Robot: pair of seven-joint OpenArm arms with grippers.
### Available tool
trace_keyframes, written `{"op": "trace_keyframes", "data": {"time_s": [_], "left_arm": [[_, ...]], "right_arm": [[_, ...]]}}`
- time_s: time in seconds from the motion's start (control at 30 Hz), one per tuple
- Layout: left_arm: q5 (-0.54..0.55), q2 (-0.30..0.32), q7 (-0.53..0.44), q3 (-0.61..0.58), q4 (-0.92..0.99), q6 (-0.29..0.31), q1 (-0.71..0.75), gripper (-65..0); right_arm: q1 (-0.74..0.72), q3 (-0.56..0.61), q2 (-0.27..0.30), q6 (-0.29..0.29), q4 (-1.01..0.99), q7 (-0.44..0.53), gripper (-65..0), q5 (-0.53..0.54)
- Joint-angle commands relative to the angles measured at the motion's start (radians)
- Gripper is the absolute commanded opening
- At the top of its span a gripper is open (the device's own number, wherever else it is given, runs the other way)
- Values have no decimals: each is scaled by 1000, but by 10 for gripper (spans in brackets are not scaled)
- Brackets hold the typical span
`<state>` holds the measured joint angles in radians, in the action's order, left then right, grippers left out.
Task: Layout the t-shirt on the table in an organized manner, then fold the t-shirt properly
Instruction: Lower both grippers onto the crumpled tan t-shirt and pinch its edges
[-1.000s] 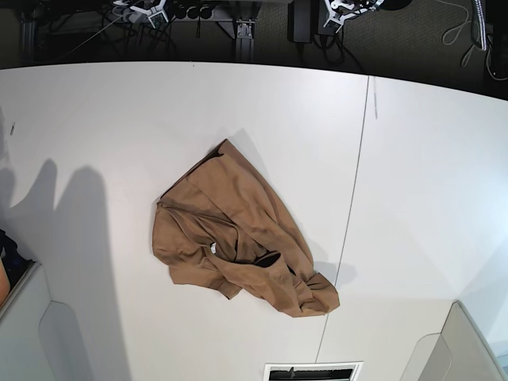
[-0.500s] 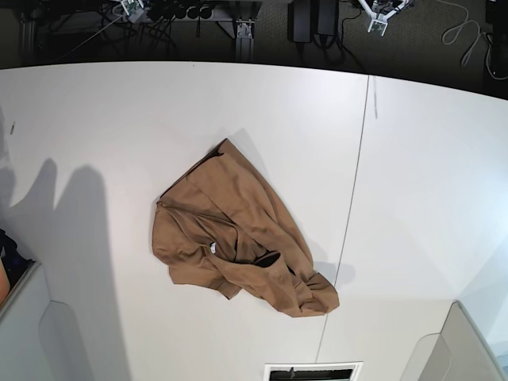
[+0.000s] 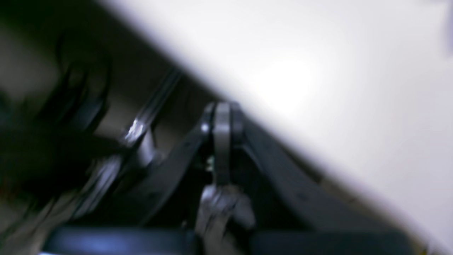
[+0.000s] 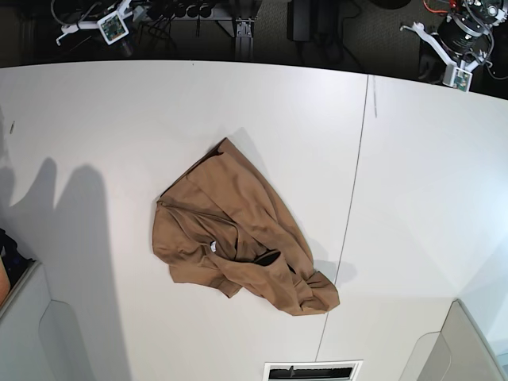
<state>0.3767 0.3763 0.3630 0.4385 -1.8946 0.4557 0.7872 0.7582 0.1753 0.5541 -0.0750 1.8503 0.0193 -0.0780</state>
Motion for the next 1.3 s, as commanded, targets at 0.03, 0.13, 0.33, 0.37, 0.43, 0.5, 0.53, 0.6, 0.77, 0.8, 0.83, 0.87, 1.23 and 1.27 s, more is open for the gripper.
{"op": "trace_keyframes", "data": {"time_s": [0.03, 0.13, 0.33, 0.37, 0.43, 0.5, 0.53, 0.6, 0.77, 0.8, 0.83, 0.87, 1.23, 1.27], "left_arm": [[39, 45, -30, 6, -76, 6, -2, -389], [107, 82, -30, -14, -119, 10, -55, -285], [116, 122, -29, -207, -115, 35, -245, -282], [98, 122, -29, -252, -106, 34, -282, -282], [66, 116, -29, -342, -70, 11, -360, -280], [39, 105, -29, -422, -13, -18, -439, -280], [32, 98, -29, -458, 20, -19, -478, -280], [23, 76, -29, -517, 91, -18, -548, -280], [23, -19, -29, -599, 262, -18, -697, -280], [22, -41, -29, -605, 290, -17, -720, -280], [22, -61, -29, -609, 313, -17, -740, -280], [22, -79, -27, -610, 334, -16, -755, -280], [27, -179, -23, -615, 430, -13, -788, -280], [31, -183, -22, -618, 430, -13, -790, -280]], "right_arm": [[-59, -5, 8, -6, 42, 24, -650, 18], [-196, -5, -16, 13, 43, -33, -650, 74], [-474, -5, -105, 204, -3, -254, -631, 139], [-506, -5, -124, 217, -13, -262, -590, 139], [-558, -6, -159, 212, -28, -264, -474, 138], [-605, -6, -196, 204, -51, -264, -377, 138], [-626, -6, -214, 201, -68, -263, -353, 138], [-670, -6, -249, 188, -111, -263, -346, 131], [-802, -6, -322, 182, -257, -263, -346, 82], [-830, -6, -332, 183, -286, -263, -346, 82], [-855, -6, -343, 183, -315, -263, -346, 82], [-878, -6, -351, 183, -344, -263, -346, 81], [-970, -5, -380, 218, -568, -263, -347, 82], [-967, -5, -380, 218, -568, -263, -352, 82]]}}
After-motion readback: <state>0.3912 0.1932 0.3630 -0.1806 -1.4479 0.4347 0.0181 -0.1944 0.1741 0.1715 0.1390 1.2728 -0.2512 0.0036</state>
